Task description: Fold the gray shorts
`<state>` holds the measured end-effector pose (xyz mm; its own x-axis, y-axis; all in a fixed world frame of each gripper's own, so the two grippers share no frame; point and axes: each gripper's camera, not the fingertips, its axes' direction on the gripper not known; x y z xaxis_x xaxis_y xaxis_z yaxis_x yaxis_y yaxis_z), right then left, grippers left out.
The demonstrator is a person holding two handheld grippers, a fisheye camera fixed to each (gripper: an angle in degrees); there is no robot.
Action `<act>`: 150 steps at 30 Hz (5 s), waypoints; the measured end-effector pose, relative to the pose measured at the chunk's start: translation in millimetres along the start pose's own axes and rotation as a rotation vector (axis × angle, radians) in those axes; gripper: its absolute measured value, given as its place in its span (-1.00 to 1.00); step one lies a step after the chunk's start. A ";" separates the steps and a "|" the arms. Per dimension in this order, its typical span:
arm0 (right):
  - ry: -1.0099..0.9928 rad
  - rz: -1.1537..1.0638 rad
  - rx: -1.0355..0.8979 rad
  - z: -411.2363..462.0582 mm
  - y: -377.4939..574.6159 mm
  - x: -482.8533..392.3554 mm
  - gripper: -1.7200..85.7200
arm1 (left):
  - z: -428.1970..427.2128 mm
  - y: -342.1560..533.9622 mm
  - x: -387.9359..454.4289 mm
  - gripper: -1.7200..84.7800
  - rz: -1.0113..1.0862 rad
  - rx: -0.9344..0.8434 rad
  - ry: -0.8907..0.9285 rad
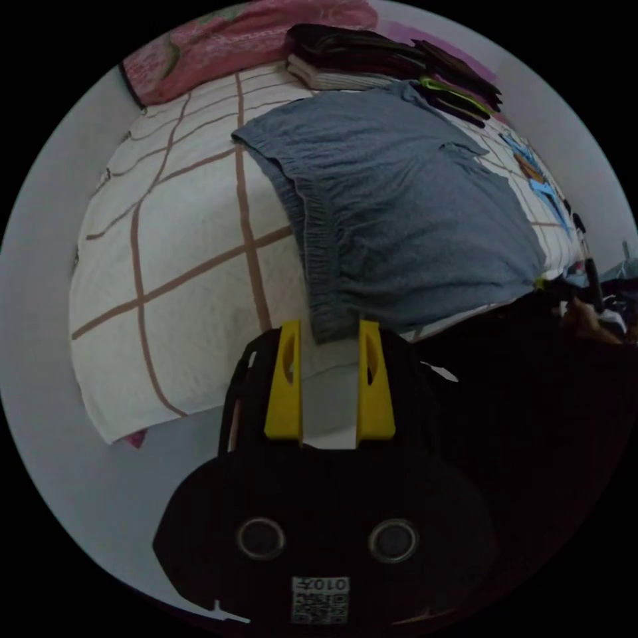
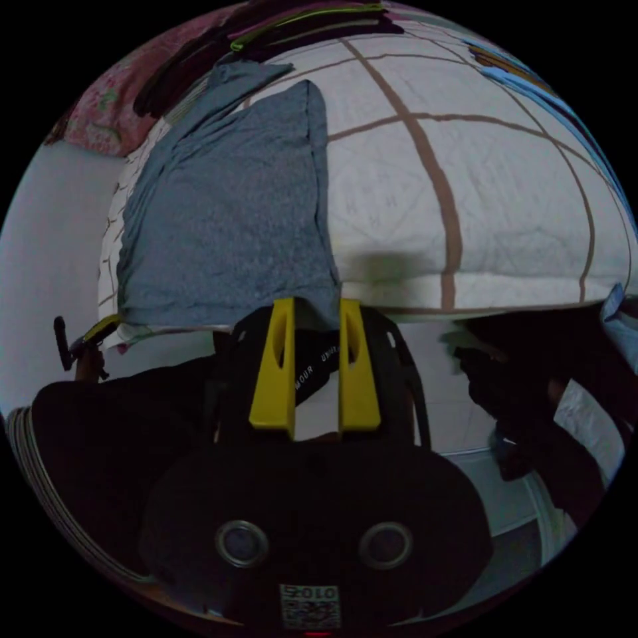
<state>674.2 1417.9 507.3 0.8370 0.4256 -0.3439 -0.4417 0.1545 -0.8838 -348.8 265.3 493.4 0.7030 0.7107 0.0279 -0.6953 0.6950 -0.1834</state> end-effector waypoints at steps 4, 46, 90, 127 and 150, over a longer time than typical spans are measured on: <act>-0.158 -0.044 -0.052 10.9 4.4 7.9 -0.86 | 1.1 12.9 17.1 -0.61 0.049 -0.013 -0.010; -0.380 0.060 -0.038 -22.9 -45.8 74.3 -0.88 | -1.9 51.0 221.6 -0.79 0.745 -0.026 -0.332; -0.665 -0.081 0.277 -314.1 -78.1 63.7 -0.88 | -105.8 -110.9 11.3 -0.97 0.492 0.027 -0.164; -0.124 -0.539 0.331 -505.0 -584.6 -243.0 -0.79 | 30.3 -320.7 -383.8 -0.83 -0.361 -0.004 0.105; -0.226 -0.184 0.195 -533.3 -574.2 -195.9 -0.70 | 82.9 -136.2 -318.9 -0.60 -0.652 0.092 0.331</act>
<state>936.1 770.3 912.9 0.8253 0.5581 -0.0861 -0.3616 0.4052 -0.8397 -490.7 -46.9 590.9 0.9762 0.0902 -0.1973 -0.1205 0.9818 -0.1469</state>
